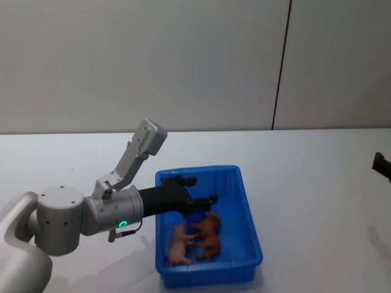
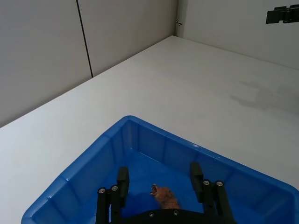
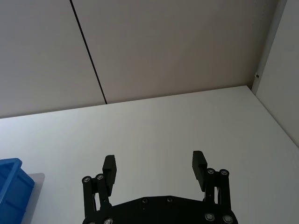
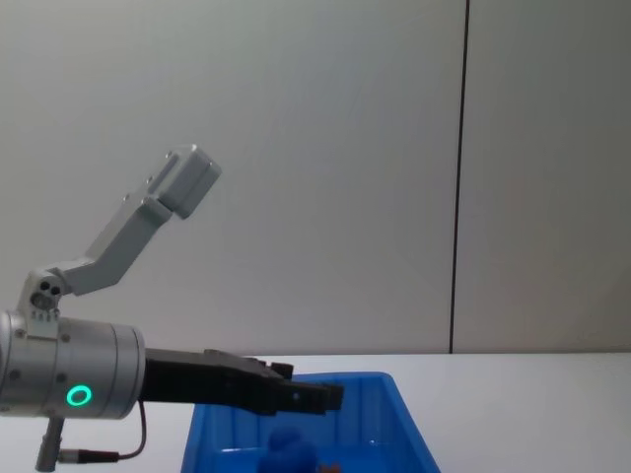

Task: Pick up the two dolls from the table and place them into the box.

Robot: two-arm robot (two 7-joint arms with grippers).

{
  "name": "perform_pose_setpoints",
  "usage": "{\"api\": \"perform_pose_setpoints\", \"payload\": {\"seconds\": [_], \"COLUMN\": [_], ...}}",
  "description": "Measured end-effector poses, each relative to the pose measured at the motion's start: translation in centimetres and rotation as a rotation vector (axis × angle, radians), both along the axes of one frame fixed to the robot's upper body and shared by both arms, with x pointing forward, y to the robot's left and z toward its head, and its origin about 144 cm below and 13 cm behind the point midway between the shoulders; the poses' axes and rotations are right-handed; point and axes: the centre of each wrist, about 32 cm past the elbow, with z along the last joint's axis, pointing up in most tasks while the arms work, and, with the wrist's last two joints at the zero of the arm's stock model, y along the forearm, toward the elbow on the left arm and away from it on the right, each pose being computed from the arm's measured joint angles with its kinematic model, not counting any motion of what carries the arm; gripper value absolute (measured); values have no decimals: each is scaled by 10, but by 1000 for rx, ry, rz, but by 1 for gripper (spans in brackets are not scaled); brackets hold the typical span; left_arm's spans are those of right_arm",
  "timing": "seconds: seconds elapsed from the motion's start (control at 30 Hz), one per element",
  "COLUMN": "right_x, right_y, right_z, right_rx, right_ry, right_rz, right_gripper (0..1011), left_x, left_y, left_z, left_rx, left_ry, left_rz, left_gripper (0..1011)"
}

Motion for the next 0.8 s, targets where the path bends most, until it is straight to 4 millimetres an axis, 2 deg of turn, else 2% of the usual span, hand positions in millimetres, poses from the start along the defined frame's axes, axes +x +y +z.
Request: {"api": "perform_pose_setpoints", "payload": {"seconds": [0.2,0.3,0.8], "right_x": [0,0,0], "right_y": [0,0,0], "right_z": [0,0,0], "right_rx": [0,0,0], "right_ry": [0,0,0], "right_rz": [0,0,0], "right_gripper": [1001,1001,1001], "left_x": [-1,-4,-25], "left_y": [2,4,22], "left_z": [2,3,15], "left_rx": [-11,-28,-146], "left_ry": [-18,-36,-184], "left_rz": [25,51,239], "left_gripper": [949,1001,1003]}}
